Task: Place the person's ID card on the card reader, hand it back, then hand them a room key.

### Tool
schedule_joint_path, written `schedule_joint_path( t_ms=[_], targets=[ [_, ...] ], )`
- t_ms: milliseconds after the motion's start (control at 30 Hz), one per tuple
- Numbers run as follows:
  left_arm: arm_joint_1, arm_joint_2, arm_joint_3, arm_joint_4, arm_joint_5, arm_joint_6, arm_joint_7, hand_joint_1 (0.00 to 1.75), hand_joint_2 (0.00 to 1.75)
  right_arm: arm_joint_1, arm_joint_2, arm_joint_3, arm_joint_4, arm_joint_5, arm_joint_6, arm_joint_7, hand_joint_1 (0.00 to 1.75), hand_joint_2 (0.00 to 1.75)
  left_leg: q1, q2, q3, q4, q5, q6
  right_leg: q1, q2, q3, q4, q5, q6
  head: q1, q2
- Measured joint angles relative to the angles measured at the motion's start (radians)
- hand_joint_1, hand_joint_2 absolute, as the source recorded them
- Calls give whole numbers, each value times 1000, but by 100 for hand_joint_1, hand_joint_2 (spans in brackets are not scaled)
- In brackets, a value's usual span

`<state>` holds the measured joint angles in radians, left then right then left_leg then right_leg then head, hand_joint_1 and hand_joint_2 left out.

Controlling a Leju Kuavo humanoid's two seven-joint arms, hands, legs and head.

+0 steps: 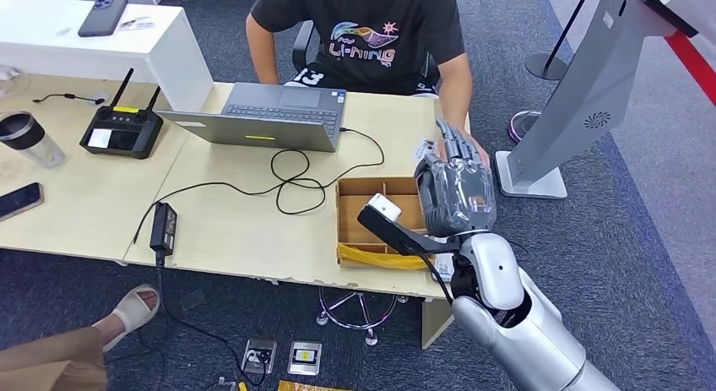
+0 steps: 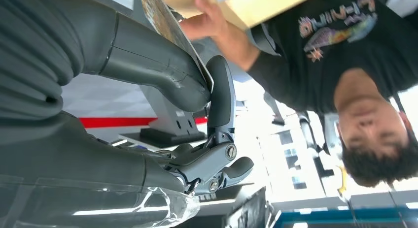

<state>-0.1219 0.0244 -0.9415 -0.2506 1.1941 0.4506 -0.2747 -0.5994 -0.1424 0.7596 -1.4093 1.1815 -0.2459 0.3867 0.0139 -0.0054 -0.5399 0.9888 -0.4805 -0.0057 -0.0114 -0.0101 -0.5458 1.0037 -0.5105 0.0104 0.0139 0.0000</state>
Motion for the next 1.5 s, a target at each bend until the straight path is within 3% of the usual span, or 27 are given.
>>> schedule_joint_path(
  t_ms=[267, 433, 633, 833, 1067, 1300, 1333, 1367, 1467, 1500],
  targets=[
    [-4, 0, 0, 0, -5, 0, 4, 0, 175, -40, -6, -10, -66, 3, -21, -30, 171, 175, 0, 0, 0, 0, 0, 0, 0, 0, 0, 0, 0, 0, 0, 0],
    [-18, -5, -4, 0, -23, 5, 19, 0, 175, -107, 16, -5, -40, -9, -112, -80, 175, 175, 0, 0, -1, 0, 0, 0, 0, 0, 0, 0, 0, 0, 0, 0],
    [-37, -17, -22, -1, -49, 9, 29, 0, 175, -239, 84, -1, 131, -47, -284, -130, 175, 175, 0, -1, -1, 0, 0, 0, 0, -1, 0, 1, 0, 0, 0, 0],
    [-45, -22, -32, -2, -61, 6, 35, 0, 175, -336, 146, 0, 343, -106, -376, -154, 175, 175, 0, -1, -2, 0, 1, 0, 0, -1, 0, 1, 0, 0, 0, 0],
    [-45, -23, -36, -2, -74, -11, 31, 0, 175, -395, 186, 0, 561, -141, -385, -140, 175, 175, 0, -1, -2, 0, 1, 0, 0, -1, 0, 1, 0, 0, 0, 0],
    [-44, -23, -46, -2, -90, -25, 36, 0, 175, -409, 188, 0, 721, -152, -365, -87, 175, 175, 0, -1, -2, 0, 1, 0, 0, -1, -1, 0, 0, 0, 0, 0],
    [-44, -23, -48, -2, -94, -27, 39, 0, 175, -409, 188, 0, 738, -152, -362, -81, 171, 175, 0, -1, -2, 0, 1, 0, 0, -1, -1, 0, 0, 0, 0, 0],
    [-43, -23, -50, -2, -98, -28, 42, 0, 175, -408, 187, 0, 754, -152, -358, -75, 140, 175, 0, -1, -2, 0, 1, 0, 0, -1, -1, 0, 0, 0, 0, 0],
    [-42, -23, -55, -2, -110, -32, 56, 0, 175, -406, 181, 0, 790, -143, -344, -56, 13, 175, 0, -1, -2, 0, 1, 0, 0, -1, -1, 0, 0, 0, 0, 0],
    [-42, -23, -57, -2, -114, -33, 60, 0, 175, -404, 177, 0, 799, -140, -341, -50, 0, 175, 0, -1, -2, 0, 1, 0, 0, -1, -1, 0, 0, 0, 0, 0]
  ],
)
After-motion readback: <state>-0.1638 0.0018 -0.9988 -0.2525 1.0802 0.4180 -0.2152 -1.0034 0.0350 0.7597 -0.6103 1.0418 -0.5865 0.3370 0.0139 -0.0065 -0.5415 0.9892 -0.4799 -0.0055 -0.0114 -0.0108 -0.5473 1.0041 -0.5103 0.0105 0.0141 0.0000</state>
